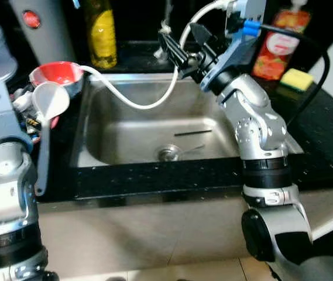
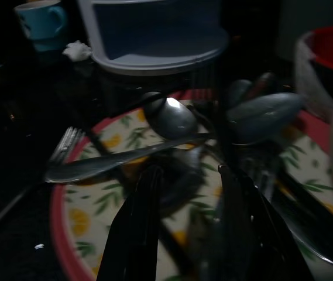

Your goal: Kitchen organization

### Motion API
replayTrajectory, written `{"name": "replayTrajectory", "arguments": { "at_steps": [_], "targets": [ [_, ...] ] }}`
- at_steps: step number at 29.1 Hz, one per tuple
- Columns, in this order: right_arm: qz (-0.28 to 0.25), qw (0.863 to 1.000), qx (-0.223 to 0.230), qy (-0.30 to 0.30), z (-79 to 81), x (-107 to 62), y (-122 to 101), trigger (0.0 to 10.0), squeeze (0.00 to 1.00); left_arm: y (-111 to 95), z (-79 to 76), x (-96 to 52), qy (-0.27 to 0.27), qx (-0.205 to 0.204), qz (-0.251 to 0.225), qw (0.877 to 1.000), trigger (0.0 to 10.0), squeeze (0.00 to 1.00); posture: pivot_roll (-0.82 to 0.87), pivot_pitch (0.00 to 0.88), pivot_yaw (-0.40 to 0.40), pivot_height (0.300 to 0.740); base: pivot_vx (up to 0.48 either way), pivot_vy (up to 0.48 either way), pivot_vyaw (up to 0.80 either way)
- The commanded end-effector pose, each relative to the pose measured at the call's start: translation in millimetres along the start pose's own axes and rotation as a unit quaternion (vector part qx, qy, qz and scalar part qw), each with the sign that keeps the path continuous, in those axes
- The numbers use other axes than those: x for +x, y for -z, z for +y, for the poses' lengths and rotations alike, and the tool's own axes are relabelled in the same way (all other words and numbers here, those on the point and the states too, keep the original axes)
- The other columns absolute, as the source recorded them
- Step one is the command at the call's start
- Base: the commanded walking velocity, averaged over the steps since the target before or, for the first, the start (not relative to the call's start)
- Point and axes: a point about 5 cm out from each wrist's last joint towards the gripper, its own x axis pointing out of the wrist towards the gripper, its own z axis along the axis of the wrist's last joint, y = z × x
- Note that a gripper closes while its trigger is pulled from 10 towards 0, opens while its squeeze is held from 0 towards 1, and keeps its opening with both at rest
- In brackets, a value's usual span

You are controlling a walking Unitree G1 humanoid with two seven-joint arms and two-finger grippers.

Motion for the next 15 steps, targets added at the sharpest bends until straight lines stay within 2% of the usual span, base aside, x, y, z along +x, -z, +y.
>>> {"name": "replayTrajectory", "arguments": {
  "at_steps": [1,5,8,15],
  "targets": [
    [-0.002,1.000,0.005,-0.001,-3.8,-2.8,2.3,10.0,0.00,8.9,9.3,8.1,-0.032,-0.011,0.041,0.999,10.0,0.00,0.25,0.000,-0.036,0.740,0.000,0.000,0.00],
    [0.007,1.000,0.010,-0.001,-4.7,-2.9,11.2,10.0,0.00,22.5,16.3,11.4,-0.041,-0.005,0.073,0.996,10.0,0.00,0.25,0.000,-0.060,0.740,0.000,0.000,0.00],
    [0.004,0.999,0.018,-0.030,1.4,5.5,2.9,10.0,0.00,22.5,7.6,4.5,0.000,-0.009,0.086,0.996,10.0,0.00,0.25,0.000,-0.072,0.740,0.000,0.000,0.00],
    [0.003,0.999,0.017,-0.042,2.9,10.3,4.2,10.0,0.00,28.9,-1.5,-3.2,0.018,-0.006,0.086,0.996,10.0,0.00,0.24,0.006,-0.090,0.740,0.000,0.000,0.00]
  ]
}}
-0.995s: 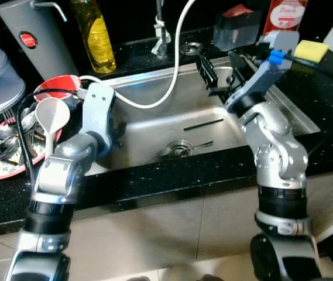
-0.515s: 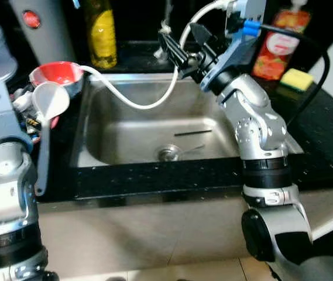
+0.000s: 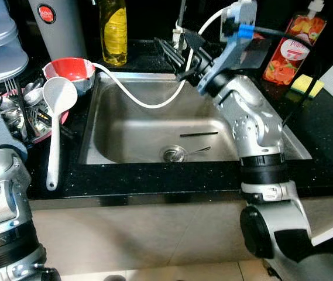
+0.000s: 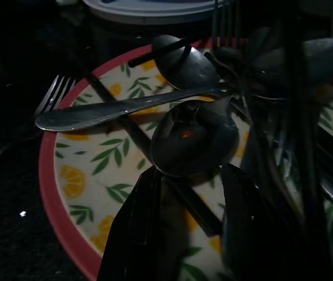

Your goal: Kitchen organization

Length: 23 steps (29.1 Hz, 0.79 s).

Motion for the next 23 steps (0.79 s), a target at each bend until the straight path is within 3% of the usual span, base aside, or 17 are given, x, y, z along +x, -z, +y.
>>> {"name": "replayTrajectory", "arguments": {
  "at_steps": [1,6,7,8,9,15,16,17,18,19,23],
  "targets": [
    [0.003,1.000,0.008,-0.008,2.8,0.0,2.4,10.0,0.00,11.2,-4.2,-3.3,0.002,0.001,0.024,1.000,10.0,0.00,0.24,0.007,-0.092,0.740,0.000,0.000,0.00],
    [0.006,1.000,0.016,-0.010,2.7,-0.4,4.2,10.0,0.00,5.1,-6.7,-4.4,0.001,-0.006,0.015,1.000,9.9,0.00,0.25,0.025,-0.091,0.740,0.000,0.000,0.00],
    [0.008,1.000,0.017,-0.007,2.2,-1.1,6.7,10.0,0.00,7.5,-6.6,-4.7,-0.003,-0.018,0.022,1.000,4.9,0.00,0.25,0.019,-0.089,0.740,0.000,0.000,0.00],
    [0.006,1.000,0.023,-0.007,3.3,-1.0,7.4,10.0,0.00,8.3,-5.3,-5.3,-0.004,-0.025,0.027,0.999,2.9,0.00,0.26,0.012,-0.086,0.740,0.000,0.000,0.00],
    [0.004,1.000,0.029,-0.007,4.5,-0.2,6.5,10.0,0.00,7.5,-3.9,-5.7,-0.004,-0.030,0.029,0.999,0.0,0.00,0.26,0.012,-0.084,0.740,0.000,0.000,0.00],
    [-0.002,0.999,0.031,-0.008,4.3,1.9,5.5,10.0,0.00,2.0,-2.0,-4.7,0.000,-0.028,0.015,0.999,0.0,0.00,0.26,0.015,-0.073,0.740,0.000,0.000,0.00],
    [-0.002,0.999,0.033,-0.007,4.5,0.6,7.0,10.0,0.00,0.9,-3.4,-6.3,0.004,-0.022,0.008,1.000,1.9,0.00,0.25,0.013,-0.073,0.740,0.000,0.000,0.00],
    [-0.003,0.999,0.034,-0.006,5.3,-0.7,7.3,10.0,0.00,-1.0,-5.0,-8.1,0.008,-0.017,-0.002,1.000,8.5,0.00,0.25,0.007,-0.069,0.740,0.000,0.000,0.00],
    [-0.003,0.999,0.034,-0.006,5.3,-0.7,7.3,10.0,0.00,-1.0,-5.0,-8.1,0.008,-0.017,-0.002,1.000,8.5,0.00,0.25,0.007,-0.069,0.740,0.000,0.000,0.00],
    [-0.005,0.999,0.036,-0.005,5.2,-1.0,5.1,10.0,0.00,-8.5,-9.6,-9.8,0.022,-0.010,-0.025,0.999,10.0,0.00,0.24,0.008,-0.064,0.740,0.000,0.000,0.00],
    [-0.010,1.000,0.027,0.003,-0.5,-2.2,2.0,10.0,0.00,-33.9,-18.3,-10.2,0.020,0.007,-0.100,0.995,10.0,0.00,0.23,0.018,-0.043,0.740,0.000,0.000,0.00]
  ]
}}
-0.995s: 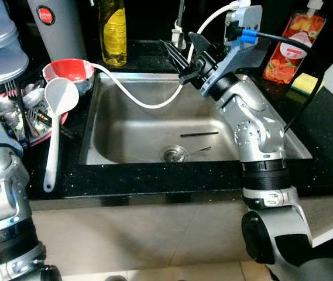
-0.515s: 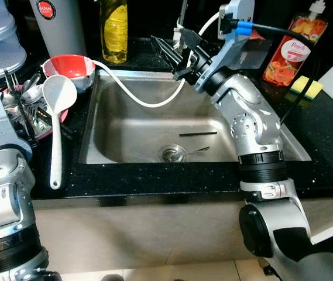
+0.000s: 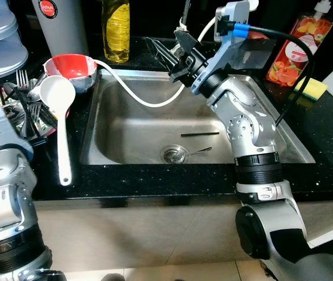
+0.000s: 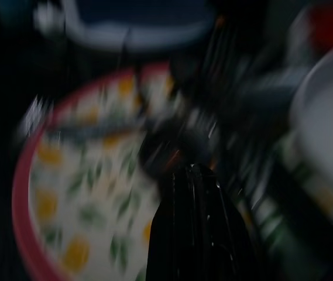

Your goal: Kitchen organization

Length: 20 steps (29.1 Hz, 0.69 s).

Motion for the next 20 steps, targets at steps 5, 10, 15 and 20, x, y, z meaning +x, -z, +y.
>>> {"name": "replayTrajectory", "arguments": {
  "at_steps": [5,10,15,20],
  "targets": [
    [-0.015,1.000,0.015,0.023,-5.1,-8.4,-7.2,10.0,0.00,-35.5,7.1,-1.4,-0.080,0.030,-0.115,0.990,10.0,0.00,0.22,0.023,-0.002,0.740,0.000,0.000,0.00],
    [-0.017,0.999,0.006,0.046,-11.2,-15.3,-1.0,10.0,0.00,-13.4,-5.1,4.0,-0.033,0.015,-0.045,0.998,10.0,0.00,0.21,0.007,0.026,0.740,0.000,0.000,0.00],
    [-0.021,0.998,0.011,0.054,-9.8,-20.6,-5.3,10.0,0.00,-1.3,-15.2,12.3,0.012,-0.027,0.031,0.999,10.0,1.00,0.19,0.019,0.041,0.740,0.000,0.000,0.00],
    [-0.016,0.998,0.006,0.066,-12.2,-27.6,-1.8,10.0,0.00,9.7,-13.2,22.0,0.003,-0.032,0.062,0.998,10.0,1.00,0.17,0.004,0.049,0.740,0.000,0.000,0.00]
  ]
}}
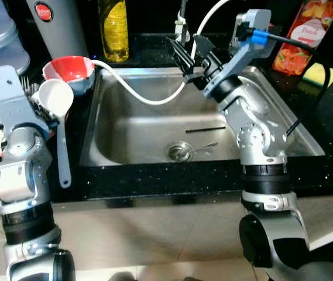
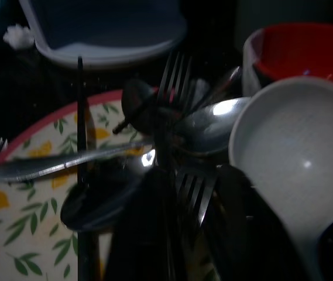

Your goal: Kitchen organization

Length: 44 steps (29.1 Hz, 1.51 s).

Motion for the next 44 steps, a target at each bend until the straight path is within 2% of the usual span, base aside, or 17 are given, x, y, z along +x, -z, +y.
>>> {"name": "replayTrajectory", "arguments": {
  "at_steps": [1,2,3,9,11,13,18,21,22,24,25,29,39,41,42,43,44],
  "targets": [
    [-0.002,1.000,0.006,0.002,1.1,-2.2,-4.1,10.0,0.00,0.5,-0.3,0.5,-0.002,-0.003,0.010,1.000,10.0,1.00,0.17,0.004,0.049,0.740,0.000,0.000,0.00],
    [-0.002,1.000,0.006,0.002,1.1,-2.2,-4.1,10.0,0.00,0.5,-0.3,0.5,-0.002,-0.003,0.010,1.000,10.0,1.00,0.17,0.004,0.049,0.740,0.000,0.000,0.00],
    [-0.004,1.000,0.005,0.001,0.2,0.6,-8.9,10.0,0.00,-1.2,-0.2,1.4,-0.010,-0.006,0.018,1.000,10.0,0.00,0.17,0.033,0.046,0.740,0.000,0.000,0.00],
    [0.003,1.000,-0.008,0.002,-3.9,-0.4,-3.0,10.0,0.00,9.1,7.5,-1.7,-0.048,-0.005,0.032,0.998,10.0,0.00,0.17,0.018,0.035,0.740,0.000,0.000,0.00],
    [0.003,1.000,0.001,0.001,-1.7,-3.2,-11.0,10.0,0.00,10.6,6.1,-11.7,-0.038,-0.019,0.049,0.998,10.0,0.00,0.18,0.055,0.038,0.740,0.000,0.000,0.00],
    [0.006,1.000,0.000,0.000,-3.0,-4.0,-11.9,10.0,0.00,13.3,6.0,-12.8,-0.037,-0.025,0.058,0.997,10.0,0.00,0.18,0.076,0.034,0.740,0.000,0.000,0.00],
    [0.033,0.999,-0.007,0.009,-6.5,-12.4,2.3,10.0,0.00,37.3,15.3,-18.4,-0.069,-0.022,0.094,0.993,10.0,0.00,0.17,0.094,0.026,0.740,0.000,0.000,0.00],
    [0.031,1.000,0.003,0.001,-1.7,-9.8,-6.2,10.0,0.00,33.8,17.2,-22.8,-0.073,-0.021,0.096,0.992,10.0,0.00,0.17,0.116,0.022,0.740,0.000,0.000,0.00],
    [0.030,1.000,0.004,-0.003,-1.3,-8.7,-7.6,10.0,0.00,34.0,18.3,-23.3,-0.073,-0.018,0.096,0.993,8.2,0.00,0.17,0.116,0.022,0.740,0.000,0.000,0.00],
    [0.030,1.000,0.003,-0.006,-1.2,-6.4,-9.7,10.0,0.00,32.3,18.6,-22.7,-0.071,-0.018,0.097,0.993,8.2,0.00,0.18,0.148,0.017,0.740,0.000,0.000,0.00],
    [0.034,0.999,-0.002,-0.007,-1.5,-6.4,-5.0,10.0,0.00,37.5,19.8,-21.8,-0.073,-0.019,0.104,0.992,0.0,0.00,0.17,0.141,0.017,0.740,0.000,0.000,0.00],
    [0.040,0.999,-0.003,-0.005,-1.2,-7.7,-0.3,10.0,0.00,43.3,20.3,-22.5,-0.077,-0.026,0.114,0.990,0.0,0.00,0.17,0.128,0.016,0.740,0.000,0.000,0.00],
    [0.028,1.000,0.009,-0.010,3.0,-5.6,-7.3,10.0,0.00,32.7,11.9,-19.0,-0.057,-0.037,0.091,0.994,0.0,0.00,0.16,0.084,0.021,0.740,0.000,0.000,0.00],
    [0.023,1.000,0.009,-0.006,1.3,-4.4,-6.4,10.0,0.00,21.0,10.4,-16.5,-0.053,-0.031,0.049,0.997,0.0,0.00,0.16,0.050,0.022,0.740,0.000,0.000,0.00],
    [0.023,1.000,0.009,-0.006,1.3,-4.4,-6.4,10.0,0.00,21.0,10.4,-16.5,-0.053,-0.031,0.049,0.997,0.0,0.00,0.16,0.050,0.022,0.740,0.000,0.000,0.00],
    [0.020,1.000,0.009,-0.004,1.3,-4.1,-6.4,10.0,0.00,12.7,10.2,-16.7,-0.057,-0.025,0.020,0.998,7.6,0.00,0.16,0.026,0.026,0.740,0.000,0.000,0.00],
    [0.011,1.000,0.012,-0.006,2.1,-2.6,-11.3,10.0,0.00,-5.4,7.8,-17.7,-0.051,-0.019,-0.036,0.998,10.0,0.00,0.16,0.000,0.032,0.740,0.000,0.000,0.00]
  ]
}}
